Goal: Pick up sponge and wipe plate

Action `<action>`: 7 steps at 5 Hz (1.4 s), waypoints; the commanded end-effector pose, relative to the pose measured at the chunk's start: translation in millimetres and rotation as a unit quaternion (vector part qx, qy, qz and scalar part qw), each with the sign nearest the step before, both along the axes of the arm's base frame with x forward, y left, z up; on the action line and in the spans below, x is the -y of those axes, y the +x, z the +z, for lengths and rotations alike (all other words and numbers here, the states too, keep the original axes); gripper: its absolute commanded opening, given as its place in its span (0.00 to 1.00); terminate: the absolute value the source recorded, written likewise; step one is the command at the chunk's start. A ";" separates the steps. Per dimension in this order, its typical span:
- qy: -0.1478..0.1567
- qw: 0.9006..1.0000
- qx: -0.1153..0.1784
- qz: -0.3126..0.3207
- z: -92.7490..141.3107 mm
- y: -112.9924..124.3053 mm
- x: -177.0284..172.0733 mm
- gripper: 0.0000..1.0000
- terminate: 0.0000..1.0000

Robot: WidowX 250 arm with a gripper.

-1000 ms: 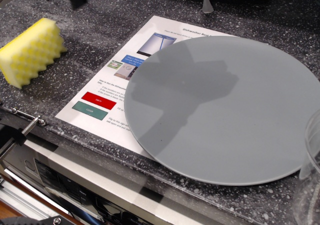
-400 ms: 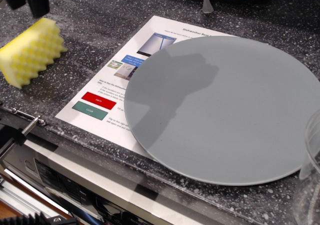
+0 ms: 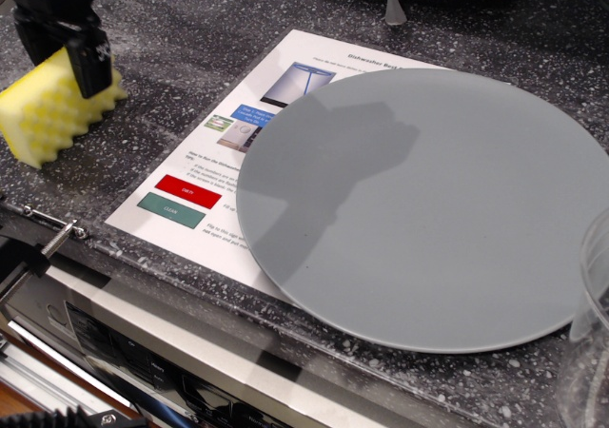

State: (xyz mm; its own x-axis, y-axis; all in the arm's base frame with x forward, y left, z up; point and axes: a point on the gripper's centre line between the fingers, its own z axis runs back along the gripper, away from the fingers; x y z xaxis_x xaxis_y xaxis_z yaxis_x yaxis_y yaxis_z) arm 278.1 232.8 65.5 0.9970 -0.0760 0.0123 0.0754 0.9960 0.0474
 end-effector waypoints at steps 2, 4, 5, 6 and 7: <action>0.018 0.998 0.045 0.035 36.5 19.1 -3.1 0.00 0.00; -0.009 0.995 0.061 0.072 67.5 34.2 70.1 0.00 0.00; -0.020 0.994 0.059 0.094 78.3 42.4 118.5 0.00 0.00; -0.028 0.992 0.049 0.113 78.3 48.0 167.7 0.00 0.00; -0.018 0.991 0.049 0.120 60.5 43.5 196.3 0.00 0.00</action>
